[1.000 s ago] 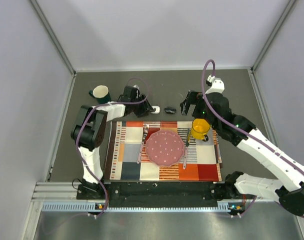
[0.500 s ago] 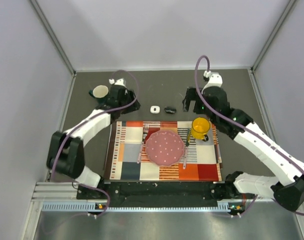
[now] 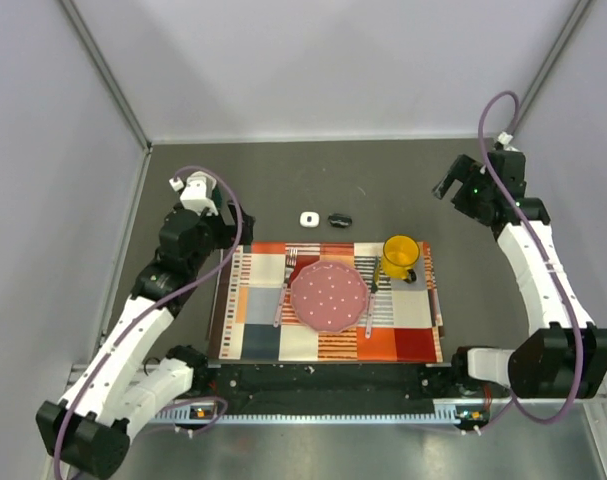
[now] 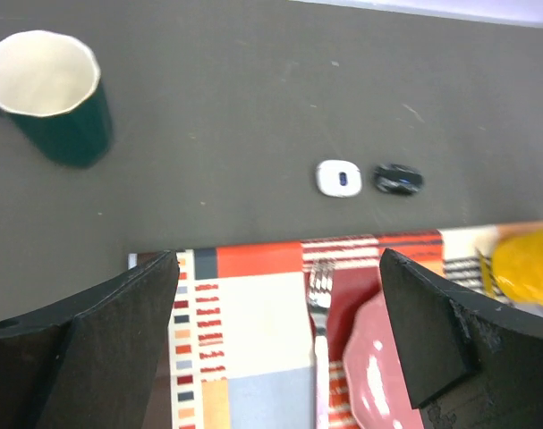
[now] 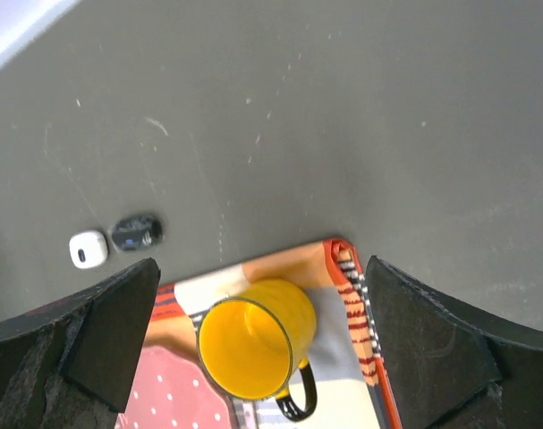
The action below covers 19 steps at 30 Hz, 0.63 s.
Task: Insert the wireless bluetooth earbuds into the charging case
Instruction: Reset both arms
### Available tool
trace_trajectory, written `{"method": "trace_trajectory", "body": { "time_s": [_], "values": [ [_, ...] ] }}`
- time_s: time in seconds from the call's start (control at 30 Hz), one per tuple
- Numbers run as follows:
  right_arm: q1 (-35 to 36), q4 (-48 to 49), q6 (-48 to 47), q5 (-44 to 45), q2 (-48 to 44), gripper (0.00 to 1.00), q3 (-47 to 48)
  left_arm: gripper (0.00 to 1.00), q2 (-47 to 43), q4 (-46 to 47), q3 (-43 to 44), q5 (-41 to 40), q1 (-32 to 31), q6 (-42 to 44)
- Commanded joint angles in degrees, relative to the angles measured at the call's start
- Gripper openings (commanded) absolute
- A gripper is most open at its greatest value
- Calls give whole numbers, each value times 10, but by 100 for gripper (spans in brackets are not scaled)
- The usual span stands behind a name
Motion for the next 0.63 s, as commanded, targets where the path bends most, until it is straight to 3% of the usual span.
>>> {"method": "trace_trajectory", "body": {
  "time_s": [0.0,0.17,0.27,0.43,0.6],
  "values": [
    [6,-2,-27,-3,-1,99,-15,99,-51,-88,50,99,1,18],
    [6,19,-75,78,-6,99,-48,99,-129,-70,17,90,1,23],
    [10,79,-107,125,-28,99,-93,99,-147,-66,5,54,1,29],
    [75,221,-189,204,-77,99,-166,99,-152,-84,28,4,1,26],
    [79,344,-214,240,-112,99,-250,99,-161,-89,35,-56,1,33]
  ]
}}
